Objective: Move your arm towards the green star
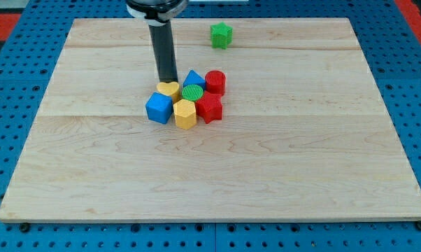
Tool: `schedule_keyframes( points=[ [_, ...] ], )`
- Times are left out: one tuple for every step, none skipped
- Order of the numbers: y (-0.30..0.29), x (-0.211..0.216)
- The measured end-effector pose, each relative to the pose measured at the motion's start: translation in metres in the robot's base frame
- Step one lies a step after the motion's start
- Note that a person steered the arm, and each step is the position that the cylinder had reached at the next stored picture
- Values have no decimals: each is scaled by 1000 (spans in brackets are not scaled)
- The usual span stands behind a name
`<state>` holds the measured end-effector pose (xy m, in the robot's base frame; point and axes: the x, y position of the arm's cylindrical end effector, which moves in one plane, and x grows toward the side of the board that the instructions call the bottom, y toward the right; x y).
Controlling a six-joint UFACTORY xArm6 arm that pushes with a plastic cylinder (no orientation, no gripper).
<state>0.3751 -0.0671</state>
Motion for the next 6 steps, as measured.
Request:
schedule_keyframes(
  points=[
    [-8,-7],
    [-21,-60],
    [-14,-101],
    [4,-136],
    [36,-155],
    [91,-150]
  ],
)
